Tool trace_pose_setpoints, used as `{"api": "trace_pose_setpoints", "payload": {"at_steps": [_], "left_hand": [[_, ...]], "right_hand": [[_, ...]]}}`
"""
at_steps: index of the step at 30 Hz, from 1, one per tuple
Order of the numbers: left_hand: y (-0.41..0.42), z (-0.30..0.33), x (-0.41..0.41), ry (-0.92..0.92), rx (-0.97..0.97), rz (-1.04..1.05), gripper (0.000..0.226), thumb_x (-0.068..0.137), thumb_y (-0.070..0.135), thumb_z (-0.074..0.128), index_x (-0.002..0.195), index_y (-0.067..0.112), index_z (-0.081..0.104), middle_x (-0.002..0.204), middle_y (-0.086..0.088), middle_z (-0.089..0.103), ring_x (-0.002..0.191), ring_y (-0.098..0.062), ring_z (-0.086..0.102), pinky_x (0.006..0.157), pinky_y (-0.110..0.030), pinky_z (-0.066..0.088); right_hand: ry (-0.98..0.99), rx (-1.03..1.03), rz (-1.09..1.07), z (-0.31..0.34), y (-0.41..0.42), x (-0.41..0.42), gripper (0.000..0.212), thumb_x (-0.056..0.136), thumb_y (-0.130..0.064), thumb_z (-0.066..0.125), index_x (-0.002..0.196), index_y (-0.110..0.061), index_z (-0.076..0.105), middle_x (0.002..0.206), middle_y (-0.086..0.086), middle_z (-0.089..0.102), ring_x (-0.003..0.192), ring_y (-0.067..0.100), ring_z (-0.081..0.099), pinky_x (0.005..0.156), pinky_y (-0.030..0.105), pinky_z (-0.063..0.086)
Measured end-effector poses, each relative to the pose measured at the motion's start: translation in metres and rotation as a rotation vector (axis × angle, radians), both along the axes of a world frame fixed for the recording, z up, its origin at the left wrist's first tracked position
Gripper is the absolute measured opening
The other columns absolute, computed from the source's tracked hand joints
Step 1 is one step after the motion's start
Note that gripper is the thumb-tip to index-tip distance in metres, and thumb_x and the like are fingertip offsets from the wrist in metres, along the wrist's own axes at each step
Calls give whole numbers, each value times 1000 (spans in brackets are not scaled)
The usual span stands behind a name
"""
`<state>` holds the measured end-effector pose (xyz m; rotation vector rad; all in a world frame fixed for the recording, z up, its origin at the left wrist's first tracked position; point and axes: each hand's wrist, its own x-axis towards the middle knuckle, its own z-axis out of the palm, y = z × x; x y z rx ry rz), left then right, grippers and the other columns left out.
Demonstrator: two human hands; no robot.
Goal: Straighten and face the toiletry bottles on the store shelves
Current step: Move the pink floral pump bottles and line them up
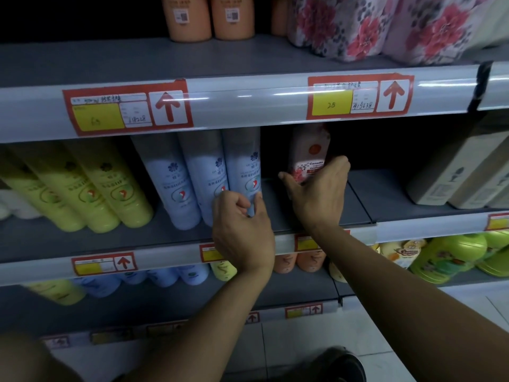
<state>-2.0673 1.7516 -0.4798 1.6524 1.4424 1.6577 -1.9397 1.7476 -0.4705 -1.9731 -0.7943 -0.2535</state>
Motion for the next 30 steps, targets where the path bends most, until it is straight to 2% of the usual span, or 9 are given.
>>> {"api": "trace_pose_setpoints", "payload": {"at_steps": [3,6,8,15,20,23,26,30], "left_hand": [[0,0,1,14,-19,-2,41,85,22,83,67,17,47,64,3,51,59,-13,45,57,-15,29],[0,2,2,27,-69,-25,40,86,24,82,64,18,48,62,4,54,57,-15,49,55,-15,31],[-5,5,0,62,-98,-57,39,86,26,81,64,19,49,60,4,55,56,-16,52,53,-24,35],[-26,22,-21,216,-26,-249,45,84,14,75,61,25,38,53,5,46,49,-17,47,48,-35,42],[-30,30,-47,342,-135,-383,42,81,16,74,58,23,41,52,6,49,50,-13,52,48,-30,42],[-31,39,-67,369,-110,-494,42,81,19,77,59,25,42,52,7,50,50,-8,51,49,-31,44],[-30,55,-85,346,-74,-544,39,79,21,80,61,25,45,56,9,55,50,-9,53,51,-37,50],[-26,75,-99,294,-36,-606,32,80,24,80,66,24,50,54,5,57,49,-11,55,52,-42,51]], "right_hand": [[8,-3,-3,1,3,1,75,72,-49,89,110,-4,42,117,18,48,114,38,49,96,45,46],[23,-11,-10,2,5,0,78,73,-51,88,113,-2,42,120,20,48,116,39,49,99,45,45],[19,-20,-7,3,5,-1,80,74,-51,87,115,-1,41,121,21,48,117,40,48,99,45,45],[98,-178,70,16,-21,4,82,69,-46,92,115,-8,37,125,18,47,121,39,48,94,48,48],[218,-296,97,30,-33,3,84,71,-37,93,125,-5,37,133,22,45,125,44,49,103,50,47],[306,-318,82,39,-34,-6,75,76,-31,88,126,-3,39,134,25,46,126,47,49,104,51,46],[281,-293,74,45,-37,-18,62,79,-25,82,121,-4,41,129,25,50,121,48,53,100,50,49],[260,-207,82,39,-56,-20,48,79,-24,80,113,-11,48,121,16,57,111,38,60,91,43,51]]}}
